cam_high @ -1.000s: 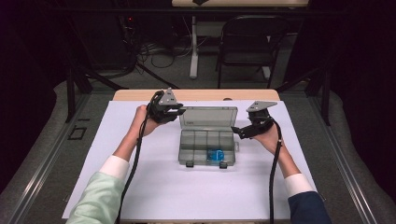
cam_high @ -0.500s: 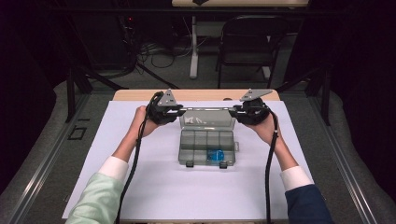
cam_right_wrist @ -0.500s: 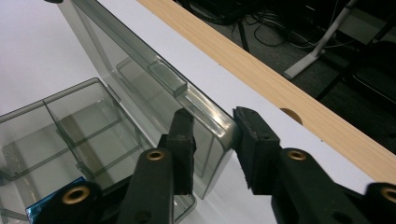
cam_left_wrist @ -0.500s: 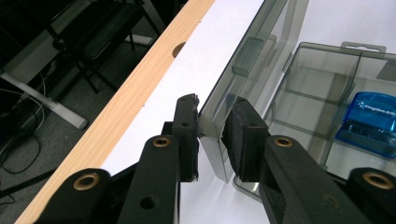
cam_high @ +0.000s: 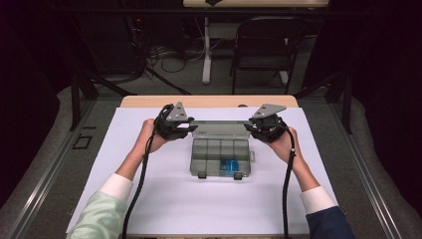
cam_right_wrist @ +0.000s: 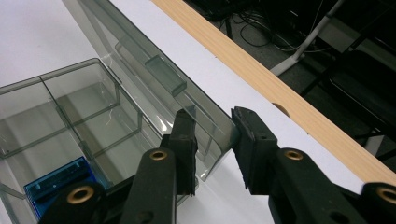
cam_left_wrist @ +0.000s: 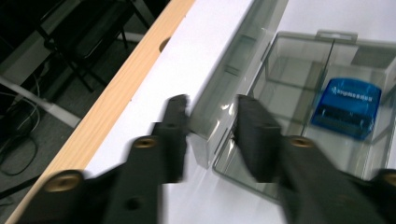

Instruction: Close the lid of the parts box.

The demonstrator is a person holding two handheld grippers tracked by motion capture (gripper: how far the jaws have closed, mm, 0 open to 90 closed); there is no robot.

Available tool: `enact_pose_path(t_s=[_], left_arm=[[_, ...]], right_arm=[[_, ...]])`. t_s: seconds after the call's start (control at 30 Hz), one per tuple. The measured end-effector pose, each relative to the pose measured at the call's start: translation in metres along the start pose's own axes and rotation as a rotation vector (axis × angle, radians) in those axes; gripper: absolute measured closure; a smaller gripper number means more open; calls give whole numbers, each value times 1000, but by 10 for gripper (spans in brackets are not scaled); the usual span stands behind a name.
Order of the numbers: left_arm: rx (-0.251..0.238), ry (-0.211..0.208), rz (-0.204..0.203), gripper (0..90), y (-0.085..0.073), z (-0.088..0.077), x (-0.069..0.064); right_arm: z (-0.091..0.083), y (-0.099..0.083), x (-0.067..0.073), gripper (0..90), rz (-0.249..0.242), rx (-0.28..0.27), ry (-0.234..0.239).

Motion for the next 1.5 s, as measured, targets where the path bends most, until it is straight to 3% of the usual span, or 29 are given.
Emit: enact_pose_path(t_s=[0.07, 0.13, 0.2, 0.27, 0.4, 0.5, 0.57, 0.87, 0.97, 1.03, 1.1, 1.23, 1.33, 1.5], left_arm=[[-5, -6, 2, 507, 5, -5, 0], [-43, -18, -16, 481, 11, -12, 1], [-82, 1, -26, 551, 17, -18, 2], [-101, 4, -64, 653, 22, -20, 5], [-85, 31, -131, 797, 27, -15, 10], [-28, 44, -123, 889, 27, -9, 8], [5, 57, -100, 900, 26, -6, 4], [12, 40, -96, 895, 19, -5, -6], [7, 34, -93, 889, 17, -6, -8], [0, 17, -92, 885, 15, -7, -11], [12, 18, -77, 892, 14, -7, -14], [14, 15, -61, 899, 9, -7, -24], [7, 10, -68, 900, 3, -6, -30], [0, 0, -82, 900, -10, -5, -39]], right_arm=[[0, -1, 1, 709, -8, 4, -3], [-1, 0, 1, 708, -10, 6, -1], [-1, -1, 2, 707, -11, 6, -2], [-1, -1, 2, 707, -10, 9, -4], [-2, -1, 3, 706, -17, 4, -6], [-3, -3, 5, 702, -19, 4, -1], [-3, -4, 6, 700, -27, 2, 1], [-7, -5, 12, 649, -27, 0, 15], [-8, -6, 14, 562, -12, 0, 25], [-10, -6, 15, 437, 12, 5, 31], [-10, -8, 15, 334, 45, 29, 72], [-17, -15, 13, 210, 120, -3, 161], [-23, -19, 13, 202, 162, -26, 212], [-34, -26, 19, 293, 179, -43, 250]])
Point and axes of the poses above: each handheld gripper's, and its own axes: z roughly forward along the jaws, y roughly out of its top, x roughly to its left, the point moved 2 cm from there along z, roughly forward along the jaws, and after that the axes turned 2 degrees about -x, right-handed, at the moved point
